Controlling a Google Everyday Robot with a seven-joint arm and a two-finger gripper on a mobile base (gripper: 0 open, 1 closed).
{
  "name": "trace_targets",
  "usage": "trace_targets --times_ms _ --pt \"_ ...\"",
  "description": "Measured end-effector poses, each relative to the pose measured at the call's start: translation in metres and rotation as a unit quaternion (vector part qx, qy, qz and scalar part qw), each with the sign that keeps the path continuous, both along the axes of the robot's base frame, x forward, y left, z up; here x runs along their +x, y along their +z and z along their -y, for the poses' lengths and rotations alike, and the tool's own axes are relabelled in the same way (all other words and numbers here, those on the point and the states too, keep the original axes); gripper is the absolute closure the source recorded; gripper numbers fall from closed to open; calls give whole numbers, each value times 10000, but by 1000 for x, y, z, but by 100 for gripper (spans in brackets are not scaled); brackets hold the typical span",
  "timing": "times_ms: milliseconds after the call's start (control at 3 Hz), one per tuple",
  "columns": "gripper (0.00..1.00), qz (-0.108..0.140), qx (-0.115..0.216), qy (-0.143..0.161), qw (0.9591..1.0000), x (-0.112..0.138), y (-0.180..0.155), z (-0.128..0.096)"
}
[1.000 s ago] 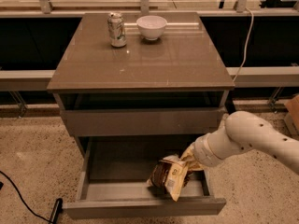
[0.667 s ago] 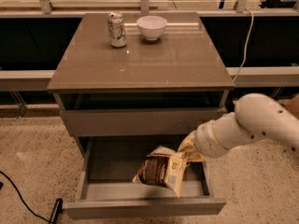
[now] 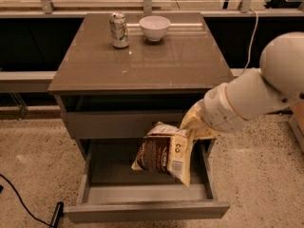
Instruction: Pick brown chip bag from middle drawer and place on counter
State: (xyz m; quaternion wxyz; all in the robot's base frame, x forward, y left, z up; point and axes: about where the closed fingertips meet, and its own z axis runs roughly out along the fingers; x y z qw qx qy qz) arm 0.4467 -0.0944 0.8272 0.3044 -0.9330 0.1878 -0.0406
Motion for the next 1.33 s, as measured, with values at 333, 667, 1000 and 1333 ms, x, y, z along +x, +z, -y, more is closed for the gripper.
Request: trace_targets --times_ms 333,667,1000,1333 --pt "100 40 45 -43 10000 17 58 -2" --pt "100 29 279 -287 9992 49 99 -3" --pt "100 -14 632 -454 9970 88 159 -17" --pt "100 25 917 -630 9938 122 200 -30"
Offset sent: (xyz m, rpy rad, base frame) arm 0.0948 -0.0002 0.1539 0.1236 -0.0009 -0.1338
